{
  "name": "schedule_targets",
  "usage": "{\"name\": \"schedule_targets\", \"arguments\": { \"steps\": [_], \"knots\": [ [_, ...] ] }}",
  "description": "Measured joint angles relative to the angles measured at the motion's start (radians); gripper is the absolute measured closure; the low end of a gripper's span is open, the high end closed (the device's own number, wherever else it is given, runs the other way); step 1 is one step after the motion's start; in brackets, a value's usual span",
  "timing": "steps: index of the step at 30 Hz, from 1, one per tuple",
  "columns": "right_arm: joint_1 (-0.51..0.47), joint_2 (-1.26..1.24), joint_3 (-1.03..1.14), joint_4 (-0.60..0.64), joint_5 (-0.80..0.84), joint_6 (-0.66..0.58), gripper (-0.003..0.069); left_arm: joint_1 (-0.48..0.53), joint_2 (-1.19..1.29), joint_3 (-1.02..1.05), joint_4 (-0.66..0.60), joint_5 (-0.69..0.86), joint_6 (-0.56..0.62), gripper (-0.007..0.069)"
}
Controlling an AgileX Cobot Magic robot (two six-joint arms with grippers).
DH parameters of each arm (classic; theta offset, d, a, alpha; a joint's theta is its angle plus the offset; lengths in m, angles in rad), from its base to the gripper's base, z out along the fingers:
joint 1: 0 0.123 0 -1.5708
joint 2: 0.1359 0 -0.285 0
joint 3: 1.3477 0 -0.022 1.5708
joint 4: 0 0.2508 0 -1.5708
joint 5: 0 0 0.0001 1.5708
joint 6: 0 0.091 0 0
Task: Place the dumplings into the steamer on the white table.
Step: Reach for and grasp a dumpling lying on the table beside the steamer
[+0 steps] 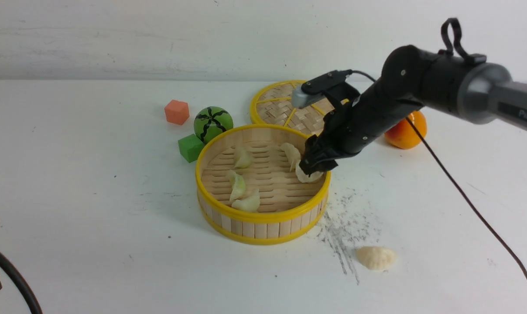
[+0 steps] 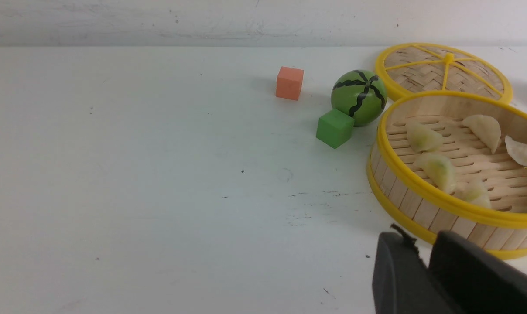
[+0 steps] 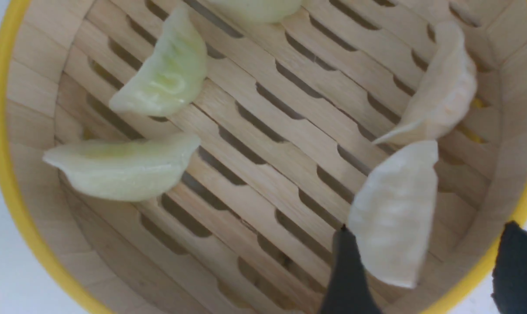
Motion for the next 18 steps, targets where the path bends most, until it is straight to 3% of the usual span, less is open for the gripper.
{"name": "schedule_targets", "arguments": {
  "steps": [9,18],
  "knots": [
    [0.000,-0.110,0.015,-0.172,0.338,0.031,0.0222,0.000,0.000,0.000,-0.003,0.000,0.000,0.0511],
    [0.000,0.005,0.138,-0.191,0.383,0.022,0.0222,0.000,0.000,0.000,-0.011,-0.001,0.000,0.0504]
  ]
}}
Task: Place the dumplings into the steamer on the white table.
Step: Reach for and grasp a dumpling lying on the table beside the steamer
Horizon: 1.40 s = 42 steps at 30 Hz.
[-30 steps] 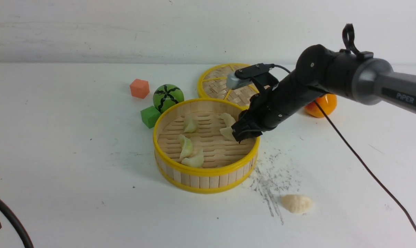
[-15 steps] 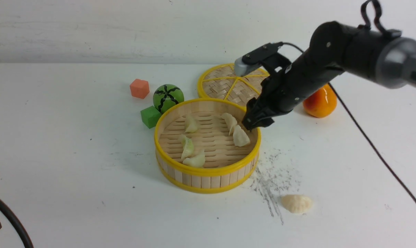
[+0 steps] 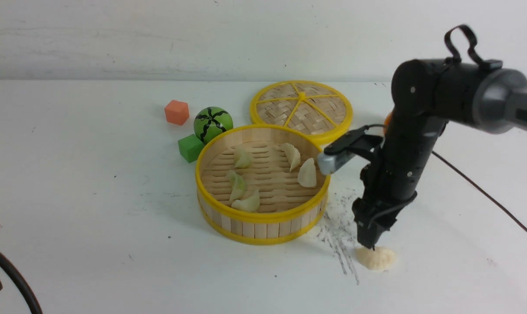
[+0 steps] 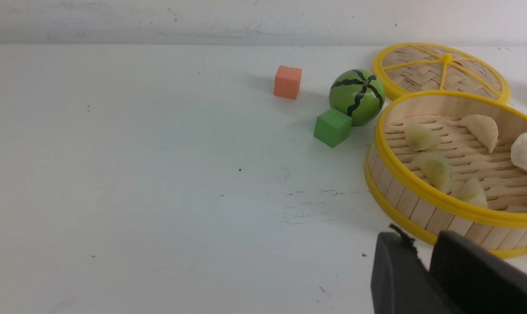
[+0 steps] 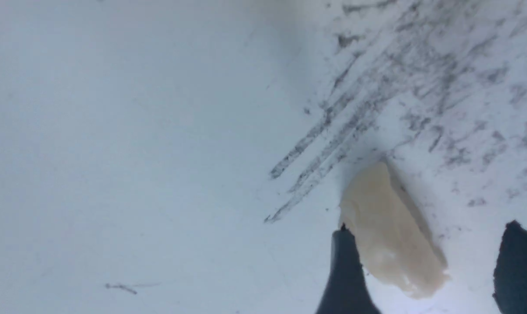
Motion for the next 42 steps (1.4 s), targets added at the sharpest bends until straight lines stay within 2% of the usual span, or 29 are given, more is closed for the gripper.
{"name": "schedule_targets", "arguments": {
  "steps": [4,7,9,11,12,13,18,20,22,29,33,37,38,39,41,42],
  "knots": [
    [0.004,0.029,0.003,0.000,-0.007,-0.014,0.0228,0.000,0.000,0.000,-0.006,0.000,0.000,0.0500],
    [0.009,0.035,0.003,-0.004,-0.003,-0.025,0.0265,0.000,0.000,0.000,-0.007,0.000,0.000,0.0498],
    [0.009,0.040,0.003,-0.010,0.002,-0.029,0.0314,0.000,0.000,0.000,-0.007,0.000,0.000,0.0496],
    [0.009,0.051,0.003,-0.020,0.009,-0.029,0.0398,0.000,0.000,0.000,-0.007,0.000,0.000,0.0495],
    [0.009,0.051,0.003,-0.020,0.009,-0.029,0.0398,0.000,0.000,0.000,-0.007,0.000,0.000,0.0495],
    [0.009,0.052,0.003,-0.019,0.012,-0.029,0.0447,0.000,0.000,0.000,-0.007,0.002,0.000,0.0493],
    [0.009,0.049,-0.004,-0.017,0.015,-0.020,0.0575,0.000,0.000,0.000,-0.007,0.004,0.000,0.0493],
    [0.009,0.044,-0.012,-0.011,0.010,-0.001,0.0652,0.000,0.000,0.000,-0.007,0.004,0.000,0.0493],
    [0.011,0.044,-0.020,-0.011,0.011,0.017,0.0677,0.000,0.000,0.000,-0.007,0.004,0.000,0.0493],
    [0.011,0.037,-0.059,-0.027,0.018,0.041,0.0678,0.000,0.000,0.000,-0.007,0.005,0.000,0.0493],
    [0.011,0.016,-0.060,-0.055,0.022,0.086,0.0656,0.000,0.000,0.000,-0.007,0.008,0.000,0.0489],
    [0.011,0.007,-0.060,-0.049,0.022,0.117,0.0564,0.000,0.000,0.000,-0.007,0.008,0.000,0.0489],
    [0.011,0.007,-0.060,-0.043,0.022,0.119,0.0507,0.000,0.000,0.000,-0.007,0.008,0.000,0.0489],
    [0.011,0.007,-0.060,-0.042,0.022,0.119,0.0498,0.000,0.000,0.000,-0.007,0.008,0.000,0.0489],
    [0.011,0.011,-0.060,-0.043,0.022,0.120,0.0382,0.000,0.000,0.000,-0.007,0.008,0.000,0.0484],
    [0.011,0.010,-0.060,-0.044,0.022,0.120,0.0382,0.000,0.000,0.000,-0.007,0.008,0.000,0.0484]
  ]
}}
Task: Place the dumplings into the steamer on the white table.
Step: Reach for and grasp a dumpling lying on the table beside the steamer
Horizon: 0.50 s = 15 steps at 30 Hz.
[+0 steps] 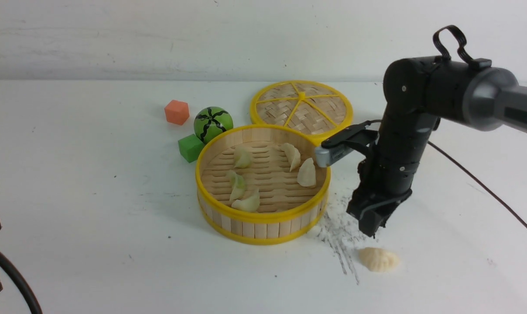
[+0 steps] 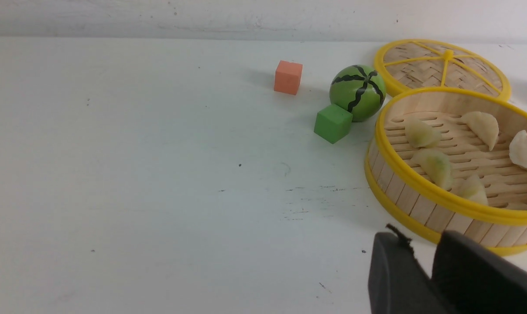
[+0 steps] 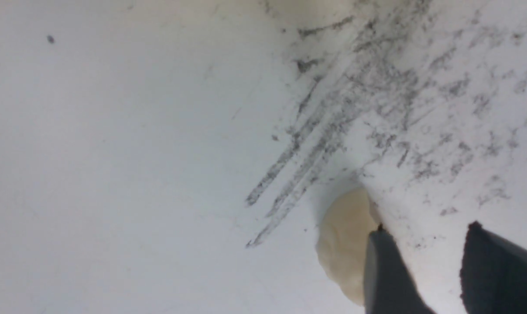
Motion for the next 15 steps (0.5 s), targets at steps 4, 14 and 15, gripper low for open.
{"name": "schedule_targets", "arguments": {
  "steps": [4,14,15],
  "knots": [
    [0.000,0.016,0.026,-0.013,-0.001,0.000,0.0262,0.000,0.000,0.000,0.000,0.000,0.000,0.0479],
    [0.009,0.036,0.115,-0.038,-0.001,-0.015,0.0384,0.000,0.000,0.000,0.000,0.000,0.000,0.0479],
    [0.010,0.036,0.115,-0.039,0.000,-0.015,0.0428,0.000,0.000,0.000,0.000,0.000,0.000,0.0479]
  ]
}}
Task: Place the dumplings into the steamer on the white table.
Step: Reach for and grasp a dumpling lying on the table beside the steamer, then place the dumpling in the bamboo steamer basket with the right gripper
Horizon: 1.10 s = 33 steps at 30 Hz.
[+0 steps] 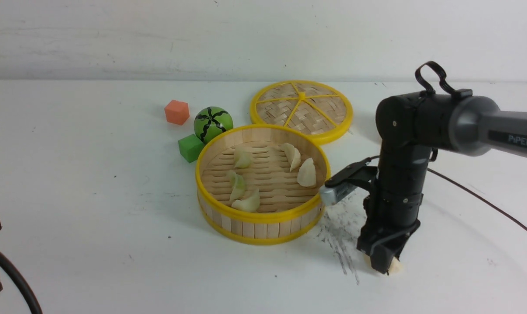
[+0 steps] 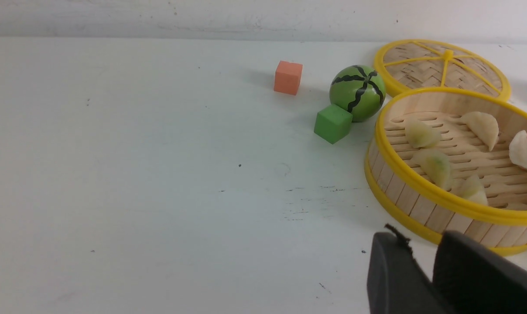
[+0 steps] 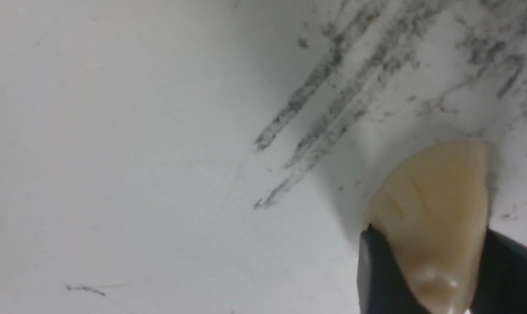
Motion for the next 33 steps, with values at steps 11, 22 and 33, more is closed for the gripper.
{"name": "schedule_targets", "arguments": {
  "steps": [11,22,33],
  "knots": [
    [0.000,-0.052,-0.158,-0.002,0.002,0.018,0.0427,0.000,0.000,0.000,0.000,-0.011,0.000,0.0479],
    [0.036,-0.017,-0.334,0.315,-0.024,-0.056,0.0427,0.000,0.000,0.000,0.000,-0.011,0.000,0.0479],
    [0.109,0.069,-0.338,0.308,-0.079,-0.120,0.0427,0.000,0.000,0.000,0.000,-0.011,0.000,0.0479]
  ]
}}
